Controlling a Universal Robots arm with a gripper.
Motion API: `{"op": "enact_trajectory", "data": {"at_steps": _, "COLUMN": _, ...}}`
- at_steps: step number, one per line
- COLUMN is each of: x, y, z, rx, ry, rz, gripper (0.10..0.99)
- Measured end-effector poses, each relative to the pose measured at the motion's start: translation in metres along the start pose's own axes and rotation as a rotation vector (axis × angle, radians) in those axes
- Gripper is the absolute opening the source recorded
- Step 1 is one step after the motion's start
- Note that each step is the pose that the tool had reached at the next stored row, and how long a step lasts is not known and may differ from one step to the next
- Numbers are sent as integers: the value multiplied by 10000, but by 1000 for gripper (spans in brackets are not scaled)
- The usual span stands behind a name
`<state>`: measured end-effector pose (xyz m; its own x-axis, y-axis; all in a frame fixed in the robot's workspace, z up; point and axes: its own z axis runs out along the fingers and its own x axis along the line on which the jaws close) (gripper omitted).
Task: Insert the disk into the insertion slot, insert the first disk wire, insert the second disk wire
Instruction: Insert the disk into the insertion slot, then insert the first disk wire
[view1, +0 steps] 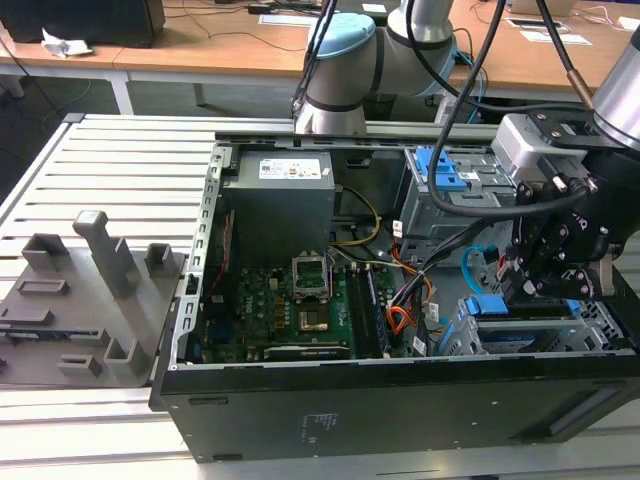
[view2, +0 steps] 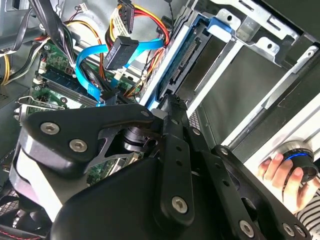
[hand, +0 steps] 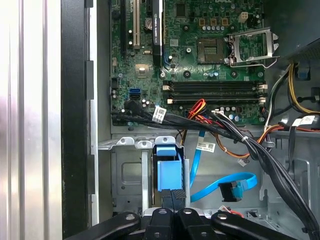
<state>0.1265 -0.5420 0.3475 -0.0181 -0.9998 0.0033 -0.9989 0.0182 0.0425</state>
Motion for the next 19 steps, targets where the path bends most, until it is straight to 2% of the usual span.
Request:
{"op": "enact_trajectory", "data": {"at_steps": 9, "x": 0, "y": -16, "z": -3, "rx": 0, "ry": 1, "rz": 0, "gripper": 106}}
{"op": "enact_trajectory", "data": {"at_steps": 10, "x": 0, "y": -19, "z": -45, "rx": 0, "ry": -1, "rz": 1, "gripper": 106}}
{"op": "enact_trajectory", "data": {"at_steps": 14, "x": -1, "y": -7, "z": -367, "rx": 0, "ry": 1, "rz": 0, "gripper": 106}}
{"op": "enact_trajectory", "data": {"at_steps": 17, "x": -6, "y": 0, "z": -511, "rx": 0, "ry": 0, "rz": 0, "gripper": 106}}
{"op": "enact_trajectory", "data": {"at_steps": 19, "x": -36, "y": 1, "z": -546, "rx": 0, "ry": 0, "rz": -1, "gripper": 106}}
